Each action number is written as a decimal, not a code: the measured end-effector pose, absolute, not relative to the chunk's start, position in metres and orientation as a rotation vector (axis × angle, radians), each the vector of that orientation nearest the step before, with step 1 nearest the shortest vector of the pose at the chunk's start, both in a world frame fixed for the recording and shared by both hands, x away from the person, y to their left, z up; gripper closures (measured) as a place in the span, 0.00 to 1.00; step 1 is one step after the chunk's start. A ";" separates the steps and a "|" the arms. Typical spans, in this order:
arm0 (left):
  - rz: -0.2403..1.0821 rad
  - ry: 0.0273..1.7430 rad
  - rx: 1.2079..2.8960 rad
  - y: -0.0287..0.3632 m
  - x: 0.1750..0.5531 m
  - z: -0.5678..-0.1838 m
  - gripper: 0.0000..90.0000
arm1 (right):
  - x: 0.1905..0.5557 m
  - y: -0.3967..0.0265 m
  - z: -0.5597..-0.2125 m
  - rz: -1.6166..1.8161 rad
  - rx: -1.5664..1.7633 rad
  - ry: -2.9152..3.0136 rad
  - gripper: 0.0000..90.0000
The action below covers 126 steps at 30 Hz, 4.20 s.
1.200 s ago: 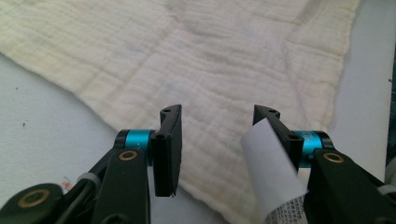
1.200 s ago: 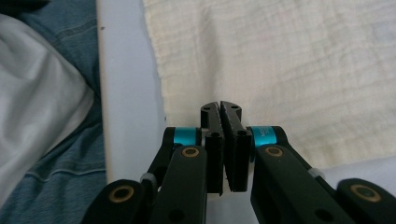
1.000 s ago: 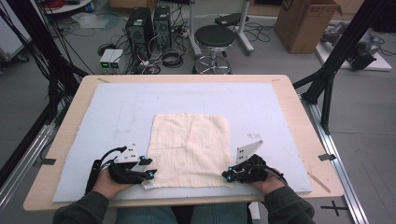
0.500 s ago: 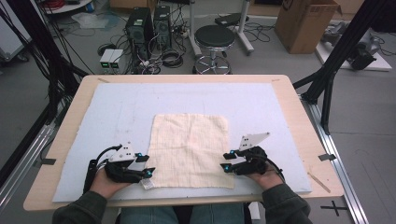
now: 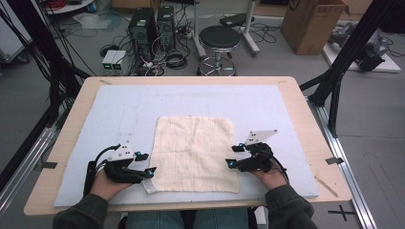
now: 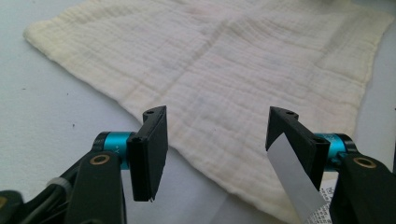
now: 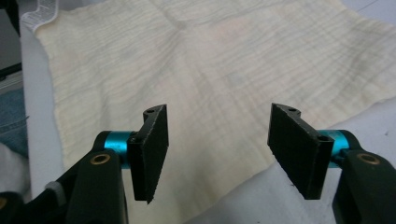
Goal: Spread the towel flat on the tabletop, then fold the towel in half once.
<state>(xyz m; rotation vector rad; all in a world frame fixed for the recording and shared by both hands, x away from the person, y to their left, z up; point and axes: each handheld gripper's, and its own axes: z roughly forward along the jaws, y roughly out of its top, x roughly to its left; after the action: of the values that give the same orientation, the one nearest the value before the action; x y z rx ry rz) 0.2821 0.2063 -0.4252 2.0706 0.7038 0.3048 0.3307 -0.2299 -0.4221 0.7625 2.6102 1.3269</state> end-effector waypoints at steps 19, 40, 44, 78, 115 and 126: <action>0.324 0.710 2.064 0.203 0.285 -0.422 0.40 | 0.336 -0.219 -0.418 1.338 0.742 2.578 0.34; 0.315 0.712 2.057 0.205 0.286 -0.421 0.40 | 0.336 -0.219 -0.418 1.319 0.760 2.567 0.34; 0.311 0.728 2.059 0.205 0.292 -0.418 0.40 | 0.342 -0.223 -0.418 1.325 0.780 2.559 0.34; 0.308 0.704 1.982 0.218 0.302 -0.370 0.43 | 0.410 -0.238 -0.383 1.218 0.877 2.527 0.46; 0.398 0.888 1.914 0.188 0.392 -0.379 0.51 | 0.443 -0.224 -0.385 1.217 0.941 2.500 0.56; 0.420 1.070 1.964 0.182 0.439 -0.418 0.58 | 0.475 -0.228 -0.416 1.159 1.102 2.512 0.67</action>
<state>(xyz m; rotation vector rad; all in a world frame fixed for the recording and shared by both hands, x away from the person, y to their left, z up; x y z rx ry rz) 0.4388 0.1817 -0.4181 1.9638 1.0705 0.4205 0.4751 -0.2282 -0.4163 1.1017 2.5121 1.1591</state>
